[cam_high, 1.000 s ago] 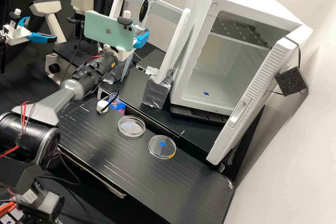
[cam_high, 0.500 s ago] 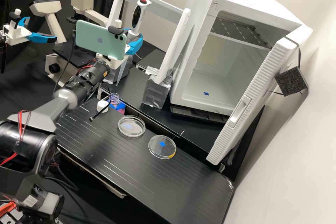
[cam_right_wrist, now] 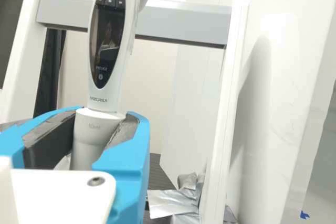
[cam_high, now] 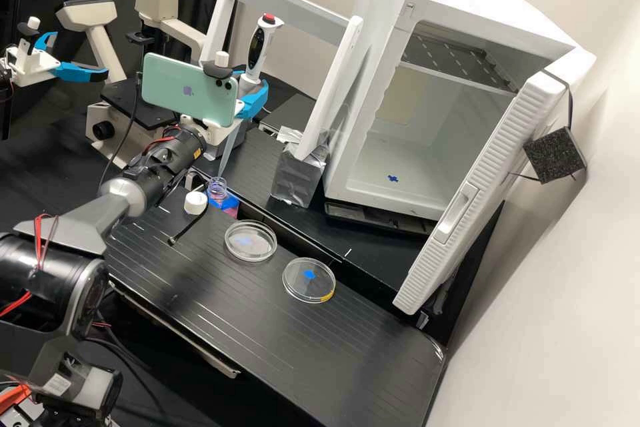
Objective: Use the pipette
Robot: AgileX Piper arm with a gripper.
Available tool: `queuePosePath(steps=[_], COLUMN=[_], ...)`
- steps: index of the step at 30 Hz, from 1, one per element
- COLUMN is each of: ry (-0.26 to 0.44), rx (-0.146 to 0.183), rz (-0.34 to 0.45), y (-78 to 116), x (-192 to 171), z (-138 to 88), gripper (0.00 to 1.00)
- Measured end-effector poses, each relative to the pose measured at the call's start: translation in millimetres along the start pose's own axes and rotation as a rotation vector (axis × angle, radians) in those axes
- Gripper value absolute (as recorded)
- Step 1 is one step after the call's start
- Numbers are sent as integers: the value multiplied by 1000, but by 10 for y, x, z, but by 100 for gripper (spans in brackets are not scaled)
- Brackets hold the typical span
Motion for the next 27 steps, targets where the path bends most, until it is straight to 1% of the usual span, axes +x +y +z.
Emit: queuePosePath(steps=[3,5,8,17,19,23,27], ry=[0,-1,2,-15,-19,-27,-17], rx=[-1,6,3,-7,-2,17,26], rz=[19,28,39,23,17,8,27], y=[16,9,-7,-86,-103,-145,-184], x=[-15,-33,-64,-113,-123,-150,-190], z=[24,41,64,140,155,189,189], gripper=[0,0,0,0,0,0,0])
